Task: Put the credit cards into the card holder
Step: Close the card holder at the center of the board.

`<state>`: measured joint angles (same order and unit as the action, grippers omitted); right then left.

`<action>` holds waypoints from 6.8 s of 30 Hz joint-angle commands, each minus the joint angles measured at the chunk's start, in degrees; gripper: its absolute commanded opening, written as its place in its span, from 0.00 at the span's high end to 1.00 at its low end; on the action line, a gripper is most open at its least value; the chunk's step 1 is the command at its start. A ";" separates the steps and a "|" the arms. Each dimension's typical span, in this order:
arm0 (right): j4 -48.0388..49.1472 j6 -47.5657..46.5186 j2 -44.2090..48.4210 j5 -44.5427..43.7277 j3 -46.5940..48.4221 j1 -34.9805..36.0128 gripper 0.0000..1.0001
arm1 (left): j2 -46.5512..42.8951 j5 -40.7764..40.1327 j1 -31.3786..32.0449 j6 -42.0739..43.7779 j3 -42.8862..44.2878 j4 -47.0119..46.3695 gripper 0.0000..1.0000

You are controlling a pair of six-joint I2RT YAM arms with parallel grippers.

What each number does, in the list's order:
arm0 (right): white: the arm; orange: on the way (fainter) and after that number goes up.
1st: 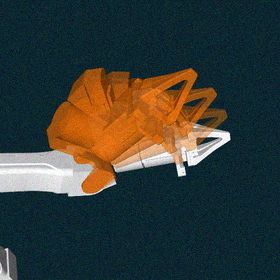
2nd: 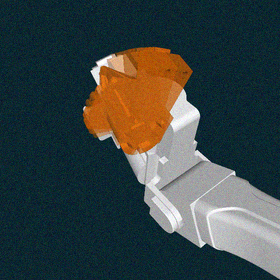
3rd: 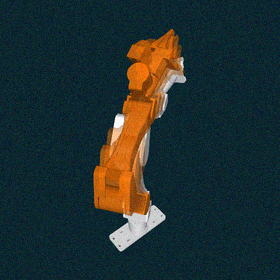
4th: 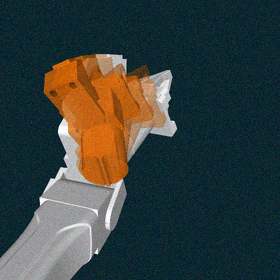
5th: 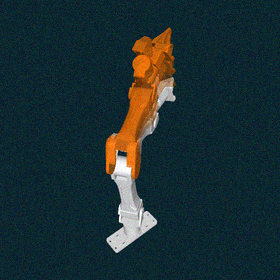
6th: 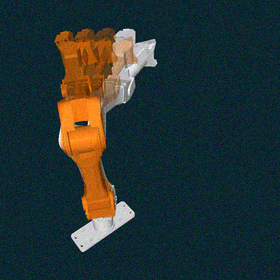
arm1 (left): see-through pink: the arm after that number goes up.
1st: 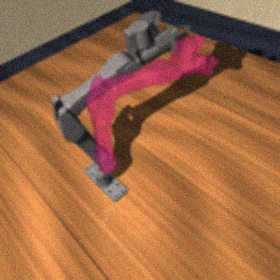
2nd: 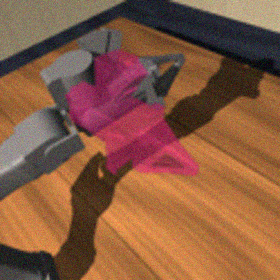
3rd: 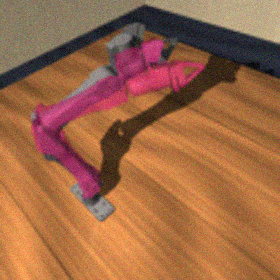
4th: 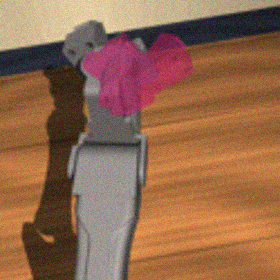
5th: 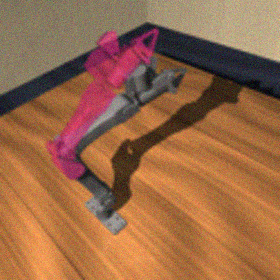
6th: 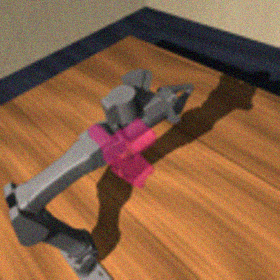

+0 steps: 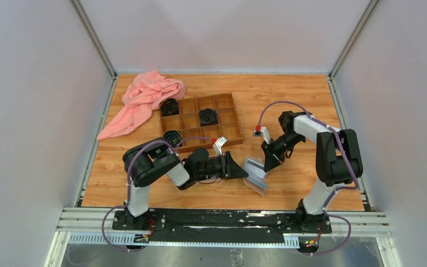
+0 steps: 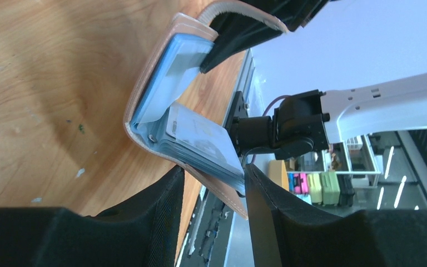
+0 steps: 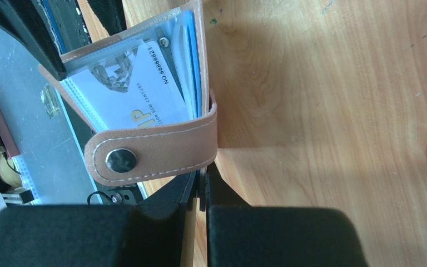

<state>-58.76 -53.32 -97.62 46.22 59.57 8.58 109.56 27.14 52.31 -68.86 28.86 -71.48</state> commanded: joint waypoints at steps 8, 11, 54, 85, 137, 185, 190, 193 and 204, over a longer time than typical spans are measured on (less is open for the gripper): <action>-2.74 1.48 -4.89 -1.07 1.13 3.73 1.00 | 0.59 -10.35 0.41 -4.53 0.35 -5.20 0.51; -3.01 1.46 -5.27 -0.71 1.29 3.73 1.00 | -0.58 -12.36 0.42 -4.10 0.43 -3.36 0.50; -4.61 3.48 -9.64 1.56 2.66 1.53 1.00 | -25.74 -25.84 4.67 20.86 4.46 27.95 0.43; -3.99 3.93 -10.86 0.62 2.74 1.44 1.00 | -29.11 -50.45 30.43 18.12 3.60 66.44 0.70; 1.93 8.70 2.46 -5.40 2.14 1.36 0.54 | -3.47 -50.80 17.93 37.99 24.84 57.80 0.58; 4.05 5.72 3.93 -1.74 0.81 -0.94 0.98 | -3.41 -35.84 11.58 37.36 21.63 42.80 0.58; 6.64 8.51 2.84 -5.96 0.20 -0.94 0.98 | -7.57 -35.55 11.58 42.25 19.16 42.13 0.58; 6.64 8.84 1.27 -6.63 0.53 -0.93 0.98 | -11.35 -36.63 11.58 45.94 17.11 42.13 0.58; 6.31 7.51 -1.24 -5.75 0.87 -0.84 0.97 | -24.20 -45.12 11.22 56.06 2.91 25.24 0.08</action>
<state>-51.59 -45.45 -97.43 41.21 59.31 7.07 87.55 -13.32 64.18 -17.80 37.15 -35.11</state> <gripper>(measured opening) 0.026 0.775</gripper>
